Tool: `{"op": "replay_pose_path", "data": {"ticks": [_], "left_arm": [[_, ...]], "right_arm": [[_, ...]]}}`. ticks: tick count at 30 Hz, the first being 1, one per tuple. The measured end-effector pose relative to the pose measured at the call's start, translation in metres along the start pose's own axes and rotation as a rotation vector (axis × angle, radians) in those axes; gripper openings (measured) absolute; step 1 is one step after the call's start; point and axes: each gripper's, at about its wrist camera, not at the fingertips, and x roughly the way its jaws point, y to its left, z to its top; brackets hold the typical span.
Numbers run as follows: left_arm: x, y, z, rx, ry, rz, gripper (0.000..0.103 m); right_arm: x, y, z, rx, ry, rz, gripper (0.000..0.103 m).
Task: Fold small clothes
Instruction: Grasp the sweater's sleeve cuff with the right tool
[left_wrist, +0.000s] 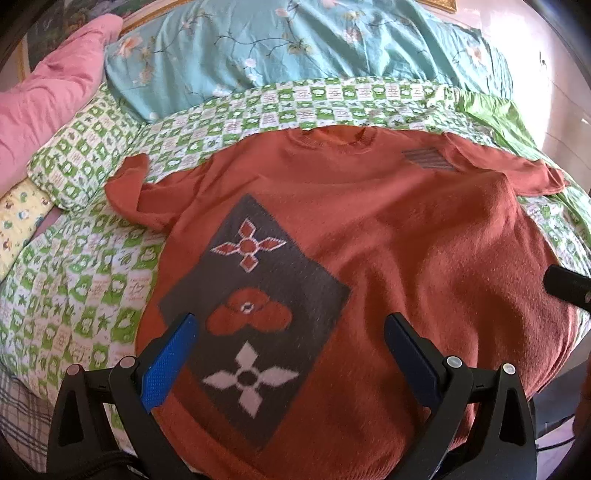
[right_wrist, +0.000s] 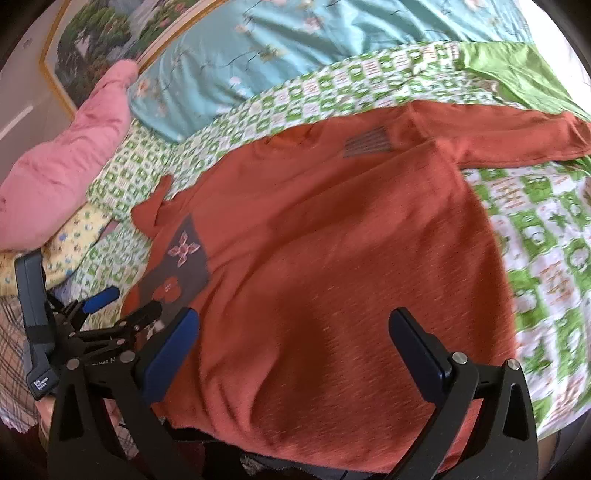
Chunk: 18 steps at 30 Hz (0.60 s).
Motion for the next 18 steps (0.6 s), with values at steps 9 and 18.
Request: {"op": "replay_pose_path", "data": {"ticks": [9,18], "left_arm": [[0.02,-0.006,0.033,0.017,0.007,-0.06,0.101],[0.043,0.002,0.079,-0.033,-0.004,-0.153,0.088]], "right_arm": [[-0.03,-0.071,0.03,0.131,-0.092,-0.081,0.084],[-0.074,-0.183,0.076,0.309,-0.179,-0.229,0.079]]}}
